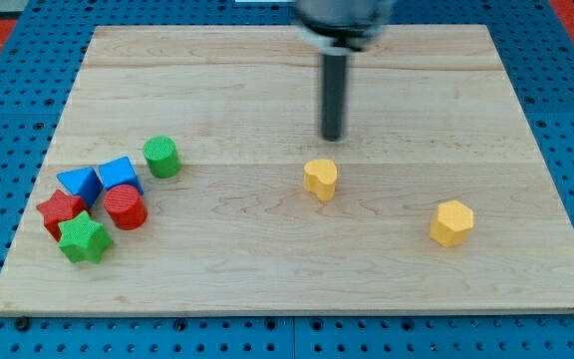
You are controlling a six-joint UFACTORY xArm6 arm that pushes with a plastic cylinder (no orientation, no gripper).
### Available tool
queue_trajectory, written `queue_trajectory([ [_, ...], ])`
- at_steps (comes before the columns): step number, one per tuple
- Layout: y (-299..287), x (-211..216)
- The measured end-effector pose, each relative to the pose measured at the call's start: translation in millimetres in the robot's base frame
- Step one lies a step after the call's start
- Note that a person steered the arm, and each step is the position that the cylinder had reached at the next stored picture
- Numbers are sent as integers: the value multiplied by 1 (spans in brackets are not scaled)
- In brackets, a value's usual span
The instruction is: Push the yellow hexagon to the right side of the red circle
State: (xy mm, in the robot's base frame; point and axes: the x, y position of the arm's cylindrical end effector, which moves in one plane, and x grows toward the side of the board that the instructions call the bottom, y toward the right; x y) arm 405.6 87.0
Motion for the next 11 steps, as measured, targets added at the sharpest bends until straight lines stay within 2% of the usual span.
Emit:
queue_trajectory([
  [1,7,67],
  [2,-86,73],
  [3,-215,73],
  [4,-170,72],
  [5,-50,52],
  [6,84,68],
  [7,168,104],
  [8,81,144],
  [9,-73,140],
  [10,-44,140],
  [11,10,136],
])
